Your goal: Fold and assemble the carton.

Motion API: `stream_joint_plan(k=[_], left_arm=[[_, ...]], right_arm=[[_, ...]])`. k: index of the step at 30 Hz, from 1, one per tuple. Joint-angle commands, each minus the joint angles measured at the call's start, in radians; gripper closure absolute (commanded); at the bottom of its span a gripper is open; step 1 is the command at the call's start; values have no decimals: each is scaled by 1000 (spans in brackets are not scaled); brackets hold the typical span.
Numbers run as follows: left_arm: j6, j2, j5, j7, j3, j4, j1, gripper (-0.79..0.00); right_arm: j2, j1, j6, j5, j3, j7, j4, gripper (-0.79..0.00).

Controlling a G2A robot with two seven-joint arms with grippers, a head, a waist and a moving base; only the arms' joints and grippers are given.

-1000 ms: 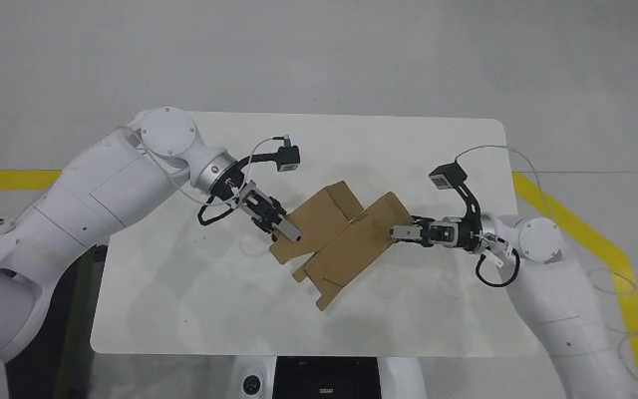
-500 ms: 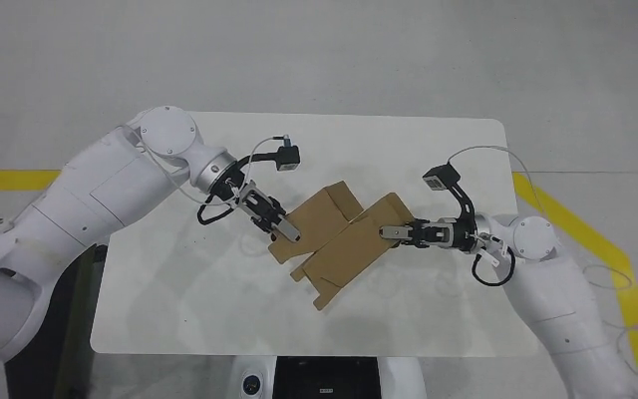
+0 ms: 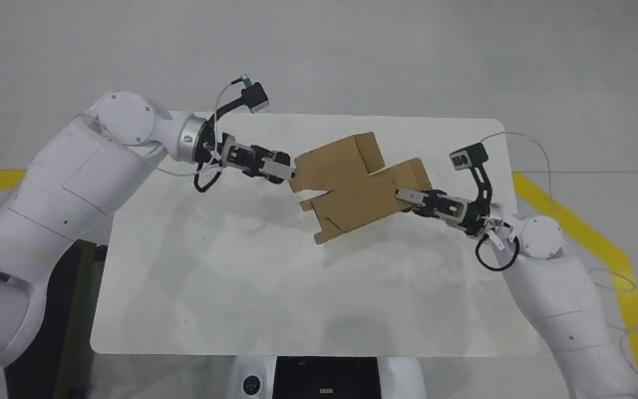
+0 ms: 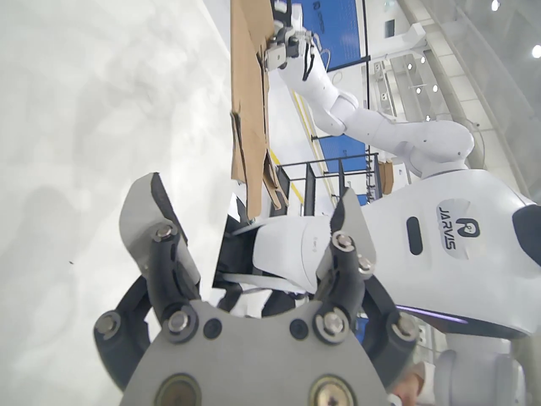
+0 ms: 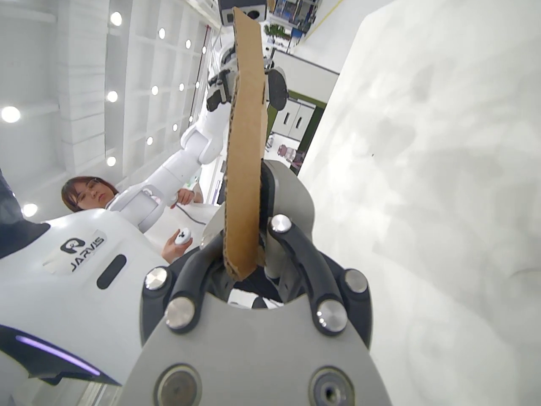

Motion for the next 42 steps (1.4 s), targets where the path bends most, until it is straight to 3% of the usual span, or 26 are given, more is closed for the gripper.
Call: stream_joint_plan(k=[1,8,13,19,31,42], left_arm=[[-42,3,17,43,-17,-11,23,-785],[-135,6,34,137,-67,-21,95,-785],[-165,3,39,248,-115,-9,133,-785],[-133,-8,0,268,-144,-18,174,-785],[-20,-54,-263,124,-208,45,215,-785],[53,-88,-302,48,-261,59,224,-785]], right_arm=[[-1,-10,25,-16,9,-74,-19,0],[-2,-58,89,-73,39,-236,-104,0],[0,-84,98,-104,53,-240,-140,0],[-1,-111,100,-128,53,-245,-177,0],[-11,-102,86,-169,37,-277,-174,0],[-18,-90,77,-200,33,-299,-162,0]])
